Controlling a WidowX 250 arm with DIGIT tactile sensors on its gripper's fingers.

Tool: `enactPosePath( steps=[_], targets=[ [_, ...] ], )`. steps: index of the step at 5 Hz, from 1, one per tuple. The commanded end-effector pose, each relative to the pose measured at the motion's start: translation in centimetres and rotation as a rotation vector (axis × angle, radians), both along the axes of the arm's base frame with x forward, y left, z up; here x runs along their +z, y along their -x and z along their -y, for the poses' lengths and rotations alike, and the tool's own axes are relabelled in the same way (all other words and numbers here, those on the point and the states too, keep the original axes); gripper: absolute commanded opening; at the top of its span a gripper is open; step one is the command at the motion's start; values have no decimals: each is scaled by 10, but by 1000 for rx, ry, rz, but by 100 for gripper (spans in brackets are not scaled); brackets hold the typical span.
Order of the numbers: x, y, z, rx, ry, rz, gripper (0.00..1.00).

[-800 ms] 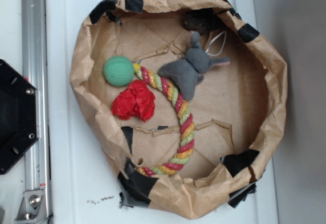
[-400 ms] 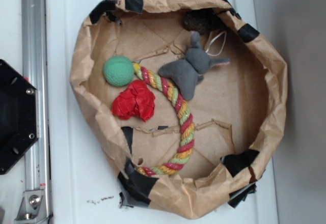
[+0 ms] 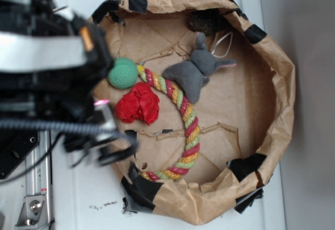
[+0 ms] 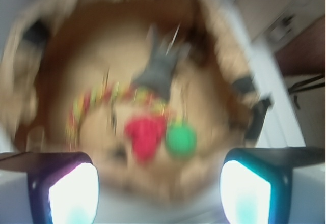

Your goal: Grab the rock.

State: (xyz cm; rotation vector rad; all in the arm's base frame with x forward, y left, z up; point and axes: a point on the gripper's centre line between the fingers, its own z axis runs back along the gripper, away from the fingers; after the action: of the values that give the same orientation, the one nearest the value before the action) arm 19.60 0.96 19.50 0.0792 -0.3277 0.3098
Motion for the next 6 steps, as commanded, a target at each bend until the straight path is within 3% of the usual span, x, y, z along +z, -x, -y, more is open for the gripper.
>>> enactPosePath(
  steps=[1, 3, 5, 6],
  targets=[
    [-36, -64, -24, 340, 31, 188, 100],
    [-99, -104, -49, 448, 61, 88, 100],
    [-114, -100, -91, 462, 5, 62, 100],
    [-114, -100, -91, 462, 5, 62, 100]
  ],
)
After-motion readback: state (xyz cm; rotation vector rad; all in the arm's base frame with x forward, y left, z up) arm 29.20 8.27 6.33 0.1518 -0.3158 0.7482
